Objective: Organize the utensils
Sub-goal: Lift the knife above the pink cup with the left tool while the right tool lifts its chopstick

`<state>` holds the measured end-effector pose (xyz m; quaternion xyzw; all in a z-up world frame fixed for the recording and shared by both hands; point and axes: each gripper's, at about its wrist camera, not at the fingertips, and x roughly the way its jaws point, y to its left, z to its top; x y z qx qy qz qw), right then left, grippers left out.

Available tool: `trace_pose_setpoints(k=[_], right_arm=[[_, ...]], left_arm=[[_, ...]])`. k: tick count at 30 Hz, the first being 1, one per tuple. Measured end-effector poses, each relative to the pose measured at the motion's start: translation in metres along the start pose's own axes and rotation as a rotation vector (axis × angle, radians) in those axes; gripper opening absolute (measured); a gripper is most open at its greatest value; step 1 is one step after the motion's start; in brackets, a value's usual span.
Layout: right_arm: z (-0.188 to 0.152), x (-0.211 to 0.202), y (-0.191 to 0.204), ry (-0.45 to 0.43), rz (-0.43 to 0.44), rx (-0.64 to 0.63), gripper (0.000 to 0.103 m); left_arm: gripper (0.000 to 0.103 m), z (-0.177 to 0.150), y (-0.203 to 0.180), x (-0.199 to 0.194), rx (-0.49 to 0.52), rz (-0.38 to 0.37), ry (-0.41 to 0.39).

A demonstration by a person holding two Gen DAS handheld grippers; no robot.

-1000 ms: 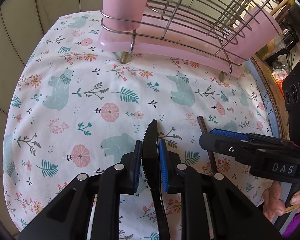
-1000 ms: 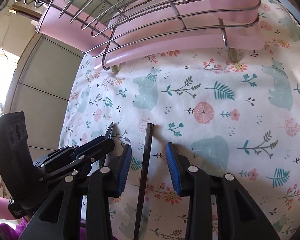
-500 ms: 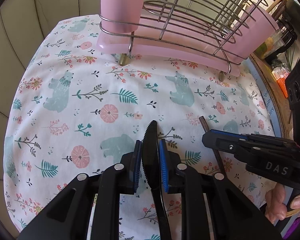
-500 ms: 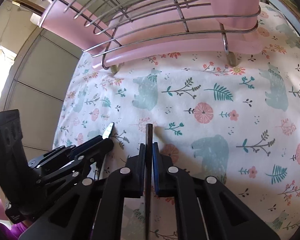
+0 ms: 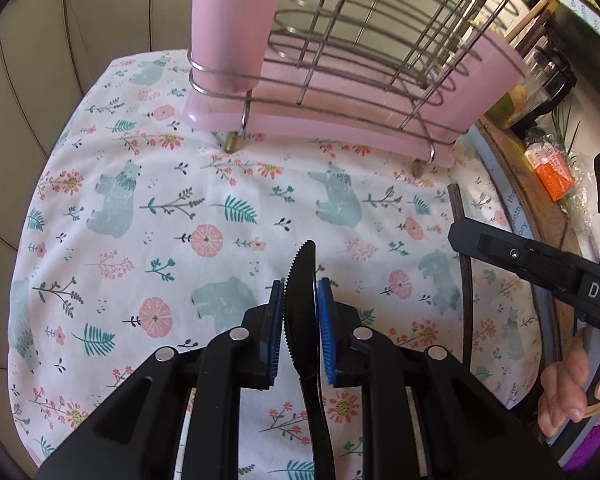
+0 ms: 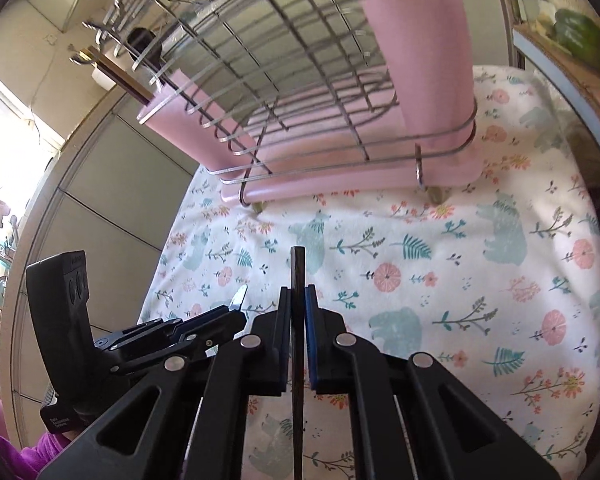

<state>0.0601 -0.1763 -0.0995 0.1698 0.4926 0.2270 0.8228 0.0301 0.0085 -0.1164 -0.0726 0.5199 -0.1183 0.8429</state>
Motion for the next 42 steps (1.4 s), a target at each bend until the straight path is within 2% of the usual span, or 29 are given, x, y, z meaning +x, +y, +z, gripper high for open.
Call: trace_pose_setpoints(k=[10, 17, 22, 34, 39, 42], right_arm=[[0.006, -0.034, 0.005, -0.124, -0.018, -0.051, 0.006], [0.018, -0.060, 0.009, -0.203, -0.033, -0.081, 0.006], [0.035, -0.088, 0.013, -0.292, -0.046, -0.103, 0.006], [0.081, -0.178, 0.038, -0.549, -0.079, -0.182, 0.006], [0.099, -0.205, 0.045, -0.627, -0.103, -0.204, 0.006], [0.109, -0.214, 0.045, -0.658, -0.121, -0.205, 0.006]], left_arm=[[0.017, 0.009, -0.008, -0.043, 0.012, -0.020, -0.137], [0.017, 0.028, -0.016, -0.079, 0.034, -0.038, -0.247], [0.017, 0.050, -0.013, -0.108, 0.014, -0.073, -0.328], [0.017, 0.106, -0.021, -0.190, 0.004, -0.116, -0.656], [0.017, 0.128, -0.015, -0.212, -0.032, -0.049, -0.823], [0.017, 0.138, -0.016, -0.213, -0.035, -0.004, -0.896]])
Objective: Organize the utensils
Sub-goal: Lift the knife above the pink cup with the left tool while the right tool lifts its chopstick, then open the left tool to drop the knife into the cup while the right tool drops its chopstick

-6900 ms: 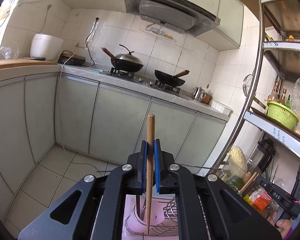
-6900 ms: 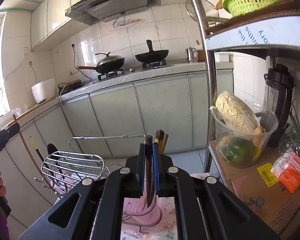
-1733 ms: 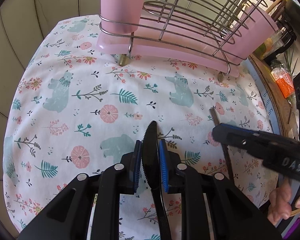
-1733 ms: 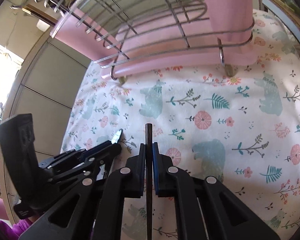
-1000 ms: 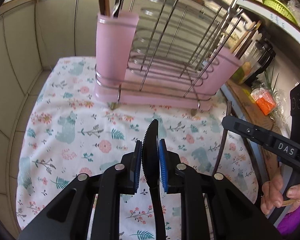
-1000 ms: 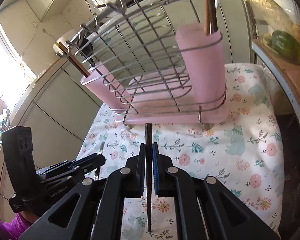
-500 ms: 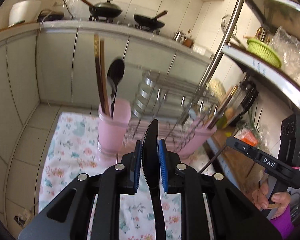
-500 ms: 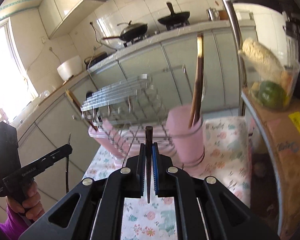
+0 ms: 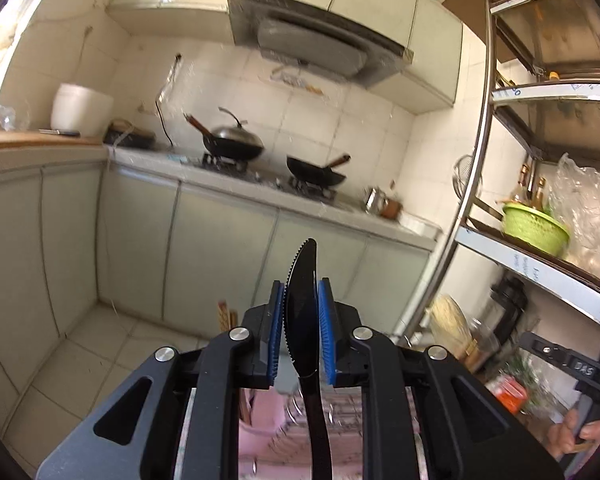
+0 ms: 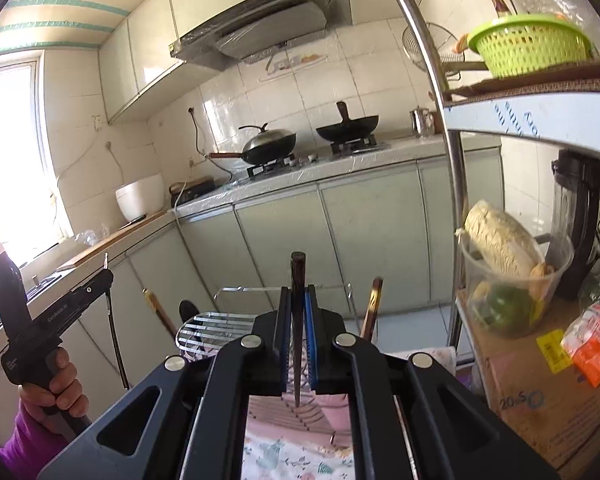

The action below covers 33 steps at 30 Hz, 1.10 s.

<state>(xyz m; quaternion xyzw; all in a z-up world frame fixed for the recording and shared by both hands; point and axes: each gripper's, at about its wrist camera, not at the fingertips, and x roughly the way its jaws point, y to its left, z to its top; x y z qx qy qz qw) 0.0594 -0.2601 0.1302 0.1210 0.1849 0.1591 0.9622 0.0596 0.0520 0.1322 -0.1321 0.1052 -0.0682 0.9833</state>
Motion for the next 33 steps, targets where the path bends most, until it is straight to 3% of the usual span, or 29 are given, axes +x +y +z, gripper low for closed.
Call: trace_pose_setpoints(k=[7, 13, 25, 33], right_arm=[[0.005, 0.009, -0.003, -0.025, -0.065, -0.034, 0.006], [-0.004, 0.029, -0.013, 0.010, -0.085, -0.033, 0.006], [-0.025, 0.065, -0.022, 0.106, -0.084, -0.027, 0.006], [-0.042, 0.073, -0.022, 0.153, -0.077, -0.021, 0.006]], left_arm=[[0.017, -0.012, -0.001, 0.027, 0.030, 0.084, -0.130], [0.017, -0.034, -0.002, 0.048, 0.090, 0.148, -0.209], [0.017, -0.072, 0.000, 0.077, 0.160, 0.184, -0.176], [0.017, -0.088, 0.012, 0.071, 0.127, 0.177, -0.105]])
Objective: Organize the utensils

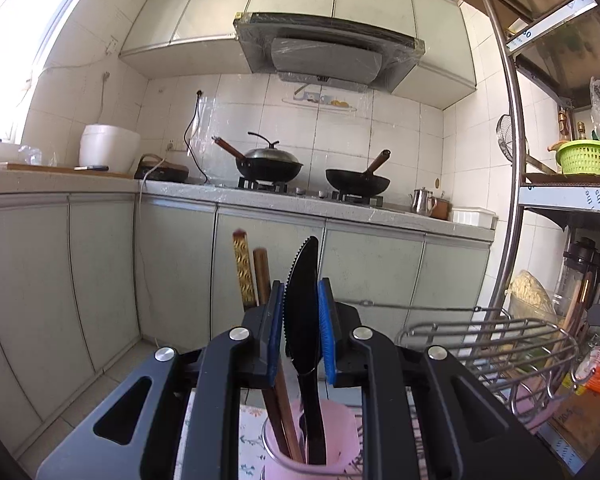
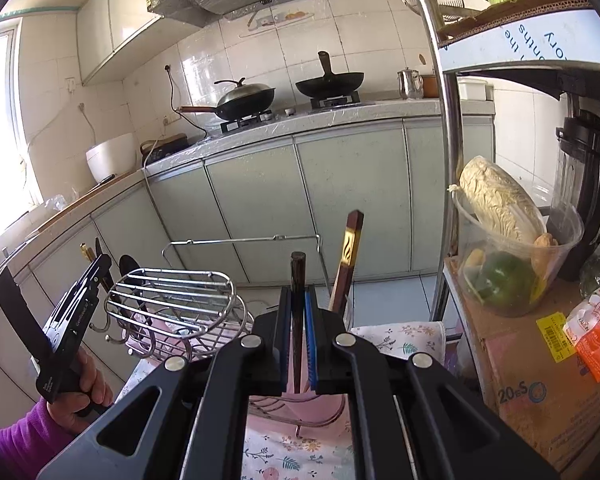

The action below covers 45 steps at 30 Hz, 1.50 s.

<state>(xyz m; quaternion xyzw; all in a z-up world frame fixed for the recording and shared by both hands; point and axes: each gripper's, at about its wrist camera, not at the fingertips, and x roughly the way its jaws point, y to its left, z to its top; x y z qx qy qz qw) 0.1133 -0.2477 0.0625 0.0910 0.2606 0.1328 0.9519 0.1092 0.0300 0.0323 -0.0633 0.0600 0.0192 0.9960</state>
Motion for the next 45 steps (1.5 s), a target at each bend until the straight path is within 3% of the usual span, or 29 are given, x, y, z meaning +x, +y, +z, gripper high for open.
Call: trace_pose_setpoints(k=[18, 23, 25, 31, 33, 34, 35, 45], right_arm=[[-0.028, 0.017, 0.003, 0.114, -0.017, -0.007, 0.007], [-0.032, 0.019, 0.004, 0.145, -0.023, -0.003, 0.018], [-0.033, 0.017, 0.004, 0.147, -0.022, 0.001, 0.018], [-0.036, 0.000, 0.007, 0.125, -0.022, 0.005, 0.019], [-0.037, -0.006, 0.009, 0.114, -0.018, 0.009, 0.025], [-0.039, -0.009, 0.009, 0.105, -0.014, 0.011, 0.036], [-0.041, -0.014, 0.010, 0.093, -0.009, 0.015, 0.041], [-0.064, -0.034, 0.022, 0.078, 0.031, 0.031, 0.041]], left_arm=[[0.017, -0.022, 0.009, -0.020, -0.005, -0.051, 0.162], [0.019, -0.019, 0.011, -0.027, 0.002, -0.068, 0.198], [0.030, -0.018, 0.011, -0.031, -0.003, -0.075, 0.207], [0.038, -0.013, 0.013, -0.047, -0.008, -0.091, 0.221], [0.042, -0.013, 0.013, -0.053, -0.015, -0.103, 0.236], [0.043, -0.012, 0.013, -0.055, -0.018, -0.109, 0.244], [0.044, -0.013, 0.013, -0.058, -0.018, -0.116, 0.253], [0.044, -0.011, -0.005, -0.087, 0.032, -0.134, 0.271]])
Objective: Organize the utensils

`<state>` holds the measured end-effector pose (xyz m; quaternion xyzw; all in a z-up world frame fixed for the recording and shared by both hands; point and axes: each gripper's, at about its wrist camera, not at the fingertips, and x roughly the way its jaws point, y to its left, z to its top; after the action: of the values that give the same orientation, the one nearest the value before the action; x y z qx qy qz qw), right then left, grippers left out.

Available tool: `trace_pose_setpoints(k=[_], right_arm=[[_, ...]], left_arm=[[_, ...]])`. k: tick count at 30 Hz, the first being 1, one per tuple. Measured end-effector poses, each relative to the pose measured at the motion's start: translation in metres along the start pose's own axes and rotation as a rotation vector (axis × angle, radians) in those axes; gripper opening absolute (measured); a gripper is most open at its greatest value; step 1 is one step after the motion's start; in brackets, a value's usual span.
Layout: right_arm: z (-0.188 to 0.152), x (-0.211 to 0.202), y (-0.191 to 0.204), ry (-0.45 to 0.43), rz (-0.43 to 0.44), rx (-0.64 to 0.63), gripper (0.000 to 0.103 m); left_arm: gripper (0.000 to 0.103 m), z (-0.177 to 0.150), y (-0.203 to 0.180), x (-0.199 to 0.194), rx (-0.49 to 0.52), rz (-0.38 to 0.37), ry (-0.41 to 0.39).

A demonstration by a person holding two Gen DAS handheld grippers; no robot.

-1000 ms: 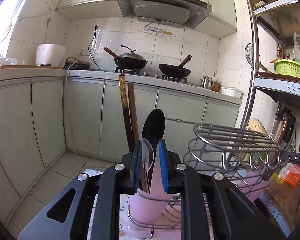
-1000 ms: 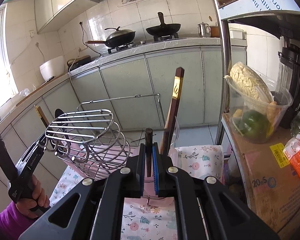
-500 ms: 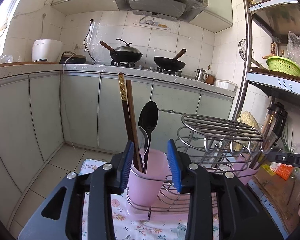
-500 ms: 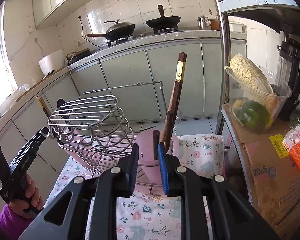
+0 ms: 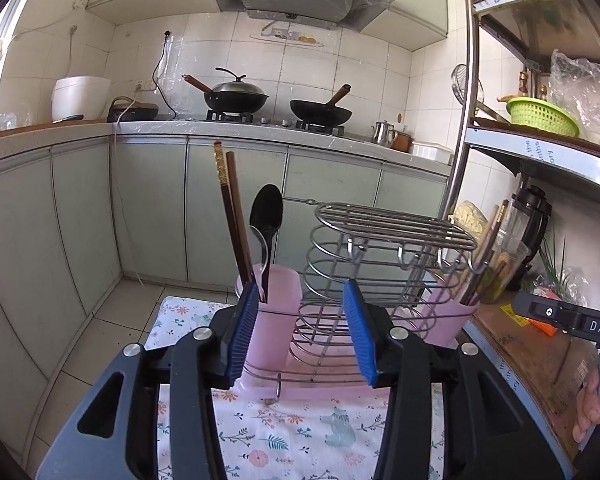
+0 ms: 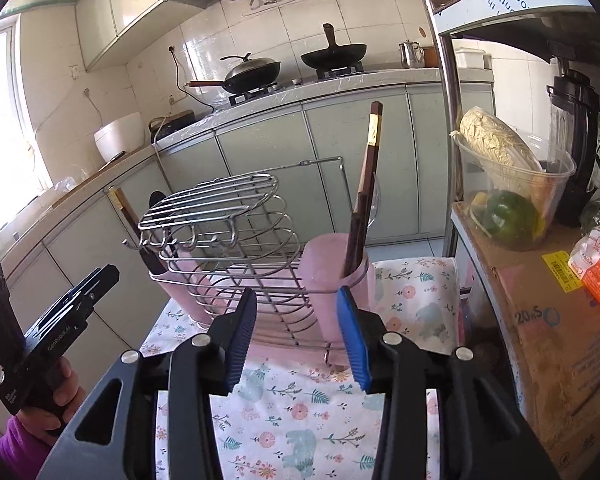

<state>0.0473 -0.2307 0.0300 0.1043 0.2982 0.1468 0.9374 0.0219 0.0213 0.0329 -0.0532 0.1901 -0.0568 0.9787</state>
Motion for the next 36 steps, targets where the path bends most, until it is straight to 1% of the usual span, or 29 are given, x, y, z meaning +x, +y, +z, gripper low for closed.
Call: trace_pose_setpoints(k=[6, 9, 18, 22, 24, 26, 36], right_arm=[[-0.011, -0.007, 0.008, 0.003, 0.016, 0.003, 0.041], [-0.017, -0.009, 0.013, 0.004, 0.016, -0.003, 0.041], [-0.032, -0.011, 0.034, 0.006, 0.017, -0.044, 0.041], [-0.036, -0.013, 0.042, 0.004, 0.019, -0.064, 0.041], [-0.039, -0.013, 0.046, 0.011, 0.021, -0.071, 0.042], [-0.042, -0.014, 0.048, 0.016, 0.019, -0.076, 0.050], [-0.058, -0.018, 0.060, 0.012, 0.003, -0.108, 0.052]], left_arm=[[0.046, -0.003, -0.013, -0.012, 0.023, -0.012, 0.021], [0.051, -0.004, -0.015, -0.017, 0.020, -0.011, 0.027], [0.051, -0.007, -0.013, -0.028, -0.013, -0.020, 0.048], [0.051, -0.009, -0.013, -0.033, -0.011, -0.019, 0.051], [0.051, -0.010, -0.014, -0.036, -0.009, -0.020, 0.051], [0.051, -0.012, -0.015, -0.038, -0.005, -0.020, 0.055], [0.051, -0.023, -0.018, -0.048, 0.011, -0.030, 0.076]])
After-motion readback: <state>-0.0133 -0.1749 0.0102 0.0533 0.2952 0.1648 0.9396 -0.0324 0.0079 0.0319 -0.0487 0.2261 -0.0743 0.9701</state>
